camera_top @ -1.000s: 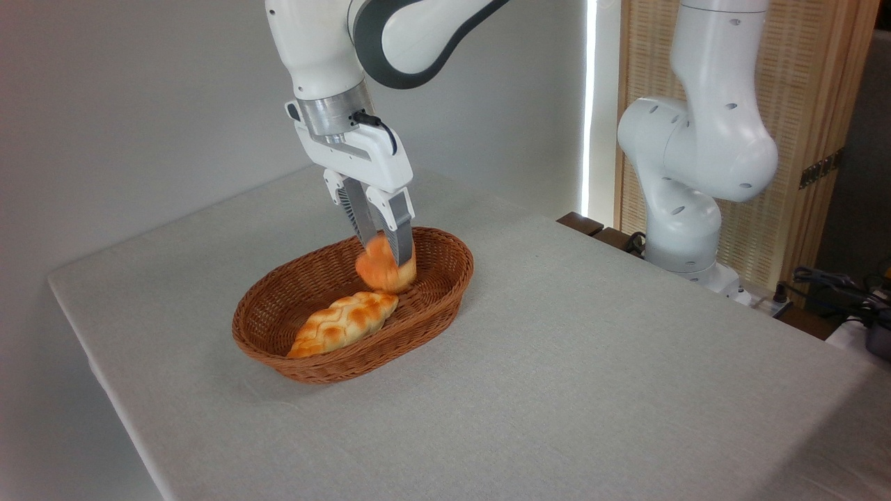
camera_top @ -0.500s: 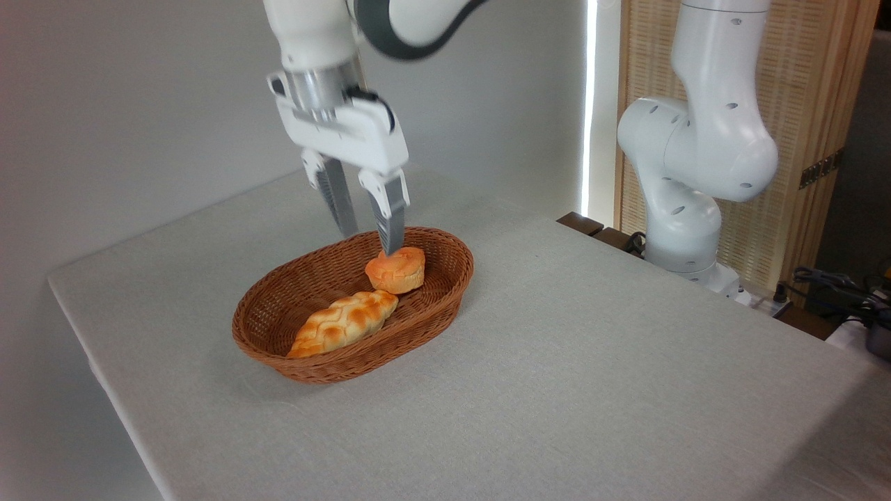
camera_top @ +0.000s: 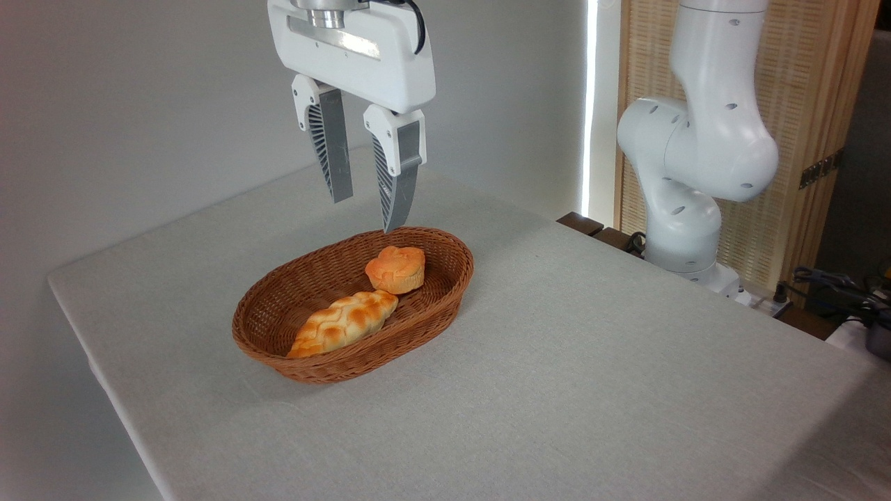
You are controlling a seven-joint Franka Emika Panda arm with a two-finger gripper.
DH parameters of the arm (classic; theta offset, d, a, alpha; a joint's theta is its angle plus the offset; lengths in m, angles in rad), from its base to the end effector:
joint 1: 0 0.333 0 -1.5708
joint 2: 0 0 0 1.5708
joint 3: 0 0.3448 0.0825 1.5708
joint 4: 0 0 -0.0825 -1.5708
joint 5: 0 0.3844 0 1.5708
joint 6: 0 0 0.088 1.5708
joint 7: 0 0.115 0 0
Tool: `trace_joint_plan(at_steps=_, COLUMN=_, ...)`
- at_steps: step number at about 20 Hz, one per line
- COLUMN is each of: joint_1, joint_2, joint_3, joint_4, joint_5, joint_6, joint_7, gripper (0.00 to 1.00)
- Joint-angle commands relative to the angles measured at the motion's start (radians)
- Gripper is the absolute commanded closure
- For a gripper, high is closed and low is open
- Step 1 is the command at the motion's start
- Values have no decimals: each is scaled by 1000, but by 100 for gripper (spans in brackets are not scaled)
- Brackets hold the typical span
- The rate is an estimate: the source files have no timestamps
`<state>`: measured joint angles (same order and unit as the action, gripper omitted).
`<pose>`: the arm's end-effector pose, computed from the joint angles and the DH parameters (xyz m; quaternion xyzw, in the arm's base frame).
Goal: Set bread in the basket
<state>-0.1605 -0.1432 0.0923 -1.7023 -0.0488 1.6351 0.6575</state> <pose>0.5112 -0.0364 0.6649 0.9339 -0.3541 0.0450 0.0187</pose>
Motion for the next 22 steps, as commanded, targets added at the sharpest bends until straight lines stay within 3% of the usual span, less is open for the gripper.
trace_joint_plan(at_steps=1, joint_1=-11, joint_2=27, joint_3=1, joint_4=47, joint_5=7, joint_6=-31, joint_7=-4, gripper=0)
trace_joint_plan(at_steps=4, joint_1=-8, joint_2=56, joint_3=-9, joint_4=59, joint_5=7, joint_6=-40, joint_7=-7, gripper=0)
trace_joint_plan(at_steps=8, joint_1=94, joint_2=100, joint_3=-109, joint_4=142, joint_5=7, joint_6=-103, joint_7=-22, gripper=0)
trace_joint_plan(at_steps=22, joint_1=99, joint_2=119, joint_3=-125, joint_4=138, joint_5=10, joint_6=-103, joint_7=-15, gripper=0)
